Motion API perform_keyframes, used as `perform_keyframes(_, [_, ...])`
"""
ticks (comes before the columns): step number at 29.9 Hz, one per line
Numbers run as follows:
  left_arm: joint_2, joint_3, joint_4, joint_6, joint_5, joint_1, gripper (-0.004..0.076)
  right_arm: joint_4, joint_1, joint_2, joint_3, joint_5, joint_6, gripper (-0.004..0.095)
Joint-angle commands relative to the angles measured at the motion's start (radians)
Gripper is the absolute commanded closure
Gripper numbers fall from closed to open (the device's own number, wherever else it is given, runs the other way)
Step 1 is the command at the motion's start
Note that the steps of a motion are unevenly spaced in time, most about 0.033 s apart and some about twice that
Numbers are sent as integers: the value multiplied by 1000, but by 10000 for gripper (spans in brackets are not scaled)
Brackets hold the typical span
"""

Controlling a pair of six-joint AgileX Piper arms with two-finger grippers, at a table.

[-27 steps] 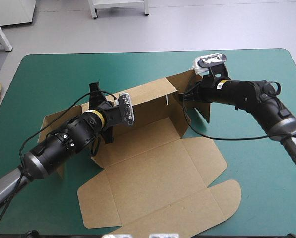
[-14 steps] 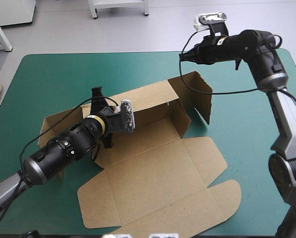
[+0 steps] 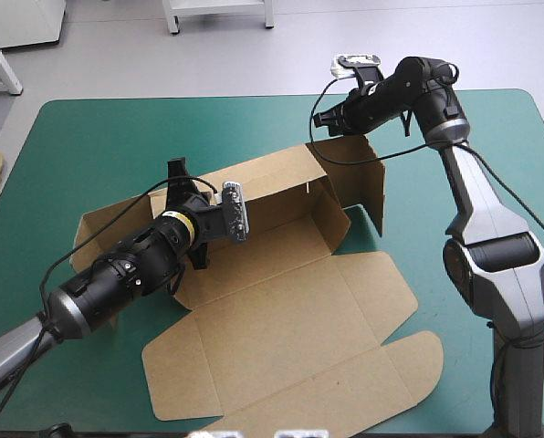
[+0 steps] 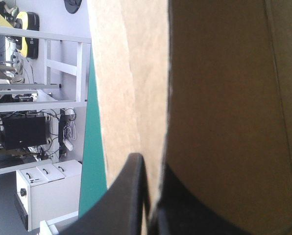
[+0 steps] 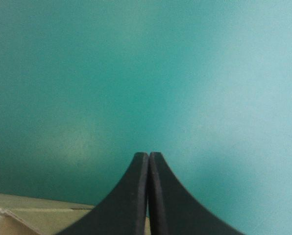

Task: Fold the box

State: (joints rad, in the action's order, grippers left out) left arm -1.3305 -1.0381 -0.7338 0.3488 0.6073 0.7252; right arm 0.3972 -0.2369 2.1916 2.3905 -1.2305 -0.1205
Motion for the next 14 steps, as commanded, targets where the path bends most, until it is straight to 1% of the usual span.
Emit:
perform_keyframes(1, [3,-2,77,-37,-34,19,733,33,18,-79,32,-16,2,908])
perform_keyframes(6, [3,-2,70,-46,-34,19,733,64,18,-114,12,-16,9,908])
perform_keyframes(14, [3,-2,65,-55,-43,19,732,60,18,-157,-172,-18,-5,908])
